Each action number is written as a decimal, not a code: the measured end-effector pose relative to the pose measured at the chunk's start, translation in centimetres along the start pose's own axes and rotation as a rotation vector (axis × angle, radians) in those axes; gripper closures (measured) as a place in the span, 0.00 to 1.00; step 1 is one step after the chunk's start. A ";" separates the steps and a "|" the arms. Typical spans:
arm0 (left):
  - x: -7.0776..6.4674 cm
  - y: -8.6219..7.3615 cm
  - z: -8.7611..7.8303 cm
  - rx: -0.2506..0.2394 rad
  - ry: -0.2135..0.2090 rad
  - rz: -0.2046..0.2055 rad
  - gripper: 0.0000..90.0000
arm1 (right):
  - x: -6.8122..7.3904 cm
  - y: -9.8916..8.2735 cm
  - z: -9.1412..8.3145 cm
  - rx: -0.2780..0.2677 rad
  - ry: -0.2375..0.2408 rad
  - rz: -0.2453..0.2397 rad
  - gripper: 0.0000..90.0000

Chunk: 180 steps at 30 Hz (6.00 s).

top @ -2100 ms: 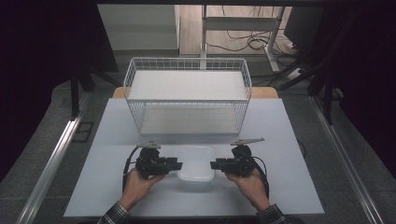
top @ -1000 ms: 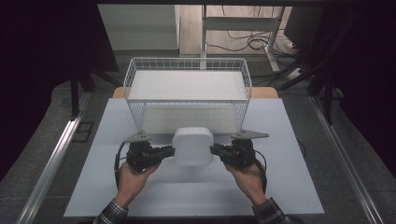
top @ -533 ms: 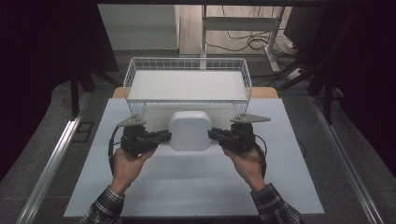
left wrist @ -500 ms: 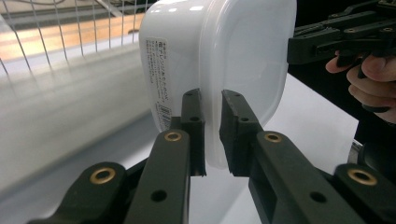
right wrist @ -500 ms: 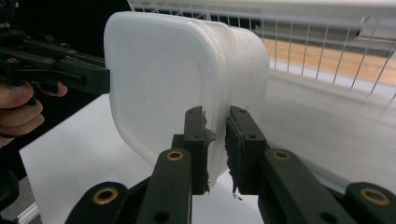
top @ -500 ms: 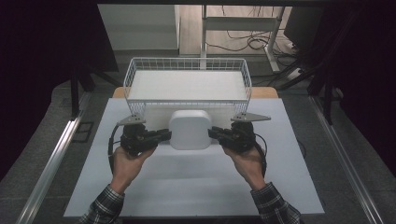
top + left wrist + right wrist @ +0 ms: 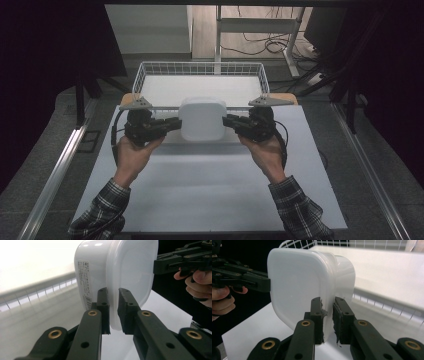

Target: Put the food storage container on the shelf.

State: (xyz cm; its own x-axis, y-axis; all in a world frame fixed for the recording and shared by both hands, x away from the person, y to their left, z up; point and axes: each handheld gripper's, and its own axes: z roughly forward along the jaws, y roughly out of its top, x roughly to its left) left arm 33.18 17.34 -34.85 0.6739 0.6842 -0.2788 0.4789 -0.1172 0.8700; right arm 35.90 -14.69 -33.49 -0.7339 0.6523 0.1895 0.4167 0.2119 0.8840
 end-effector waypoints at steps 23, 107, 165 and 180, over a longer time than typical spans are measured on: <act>3.2 6.0 1.2 -0.016 0.046 -0.034 0.87 | -2.6 6.8 2.3 0.003 -0.015 0.029 0.87; 2.6 6.1 5.3 0.060 0.098 0.109 0.06 | -3.4 5.1 5.1 0.005 -0.099 -0.073 0.10; -0.4 -6.5 2.6 0.048 0.027 0.163 0.00 | -0.1 -3.9 2.2 0.062 -0.064 -0.233 0.00; -0.1 -10.6 2.8 0.064 0.017 0.120 0.00 | -0.3 -7.3 2.0 0.062 -0.063 -0.208 0.00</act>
State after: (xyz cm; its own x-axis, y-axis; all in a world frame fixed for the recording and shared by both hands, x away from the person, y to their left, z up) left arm 29.63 16.52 -45.17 0.7192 0.6744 -0.1672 0.4306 -0.2438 0.8690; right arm 34.12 -14.99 -40.84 -0.7729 0.6341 -0.0227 0.2940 0.3896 0.8728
